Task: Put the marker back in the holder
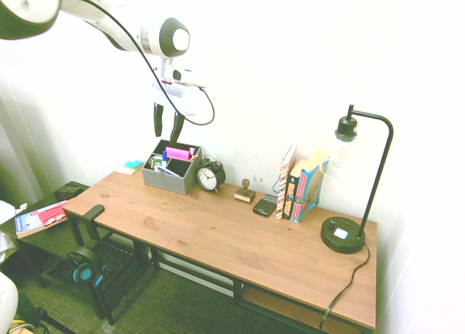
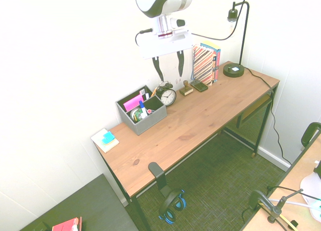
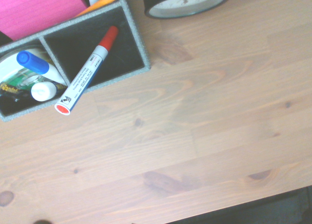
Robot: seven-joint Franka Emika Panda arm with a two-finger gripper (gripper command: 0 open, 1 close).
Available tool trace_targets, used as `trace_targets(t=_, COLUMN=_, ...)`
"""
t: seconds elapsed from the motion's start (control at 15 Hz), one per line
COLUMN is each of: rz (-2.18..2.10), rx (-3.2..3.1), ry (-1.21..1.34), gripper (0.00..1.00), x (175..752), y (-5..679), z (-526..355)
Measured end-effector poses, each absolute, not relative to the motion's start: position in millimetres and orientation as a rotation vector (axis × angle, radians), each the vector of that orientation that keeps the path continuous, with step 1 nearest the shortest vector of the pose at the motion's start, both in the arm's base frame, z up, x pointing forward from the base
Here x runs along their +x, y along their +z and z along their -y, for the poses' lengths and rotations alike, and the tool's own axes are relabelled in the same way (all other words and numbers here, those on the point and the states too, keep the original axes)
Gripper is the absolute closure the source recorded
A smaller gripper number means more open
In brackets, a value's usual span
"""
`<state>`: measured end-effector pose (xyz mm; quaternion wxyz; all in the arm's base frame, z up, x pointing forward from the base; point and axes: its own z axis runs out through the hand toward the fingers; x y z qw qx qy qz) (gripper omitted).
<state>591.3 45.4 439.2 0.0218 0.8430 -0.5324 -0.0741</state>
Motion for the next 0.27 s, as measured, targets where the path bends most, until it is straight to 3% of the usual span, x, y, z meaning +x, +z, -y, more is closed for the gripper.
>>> trace_targets(t=0.27, rz=1.424, rx=2.809, ry=-0.090, gripper=0.00, x=526.4, y=483.6, z=-24.3)
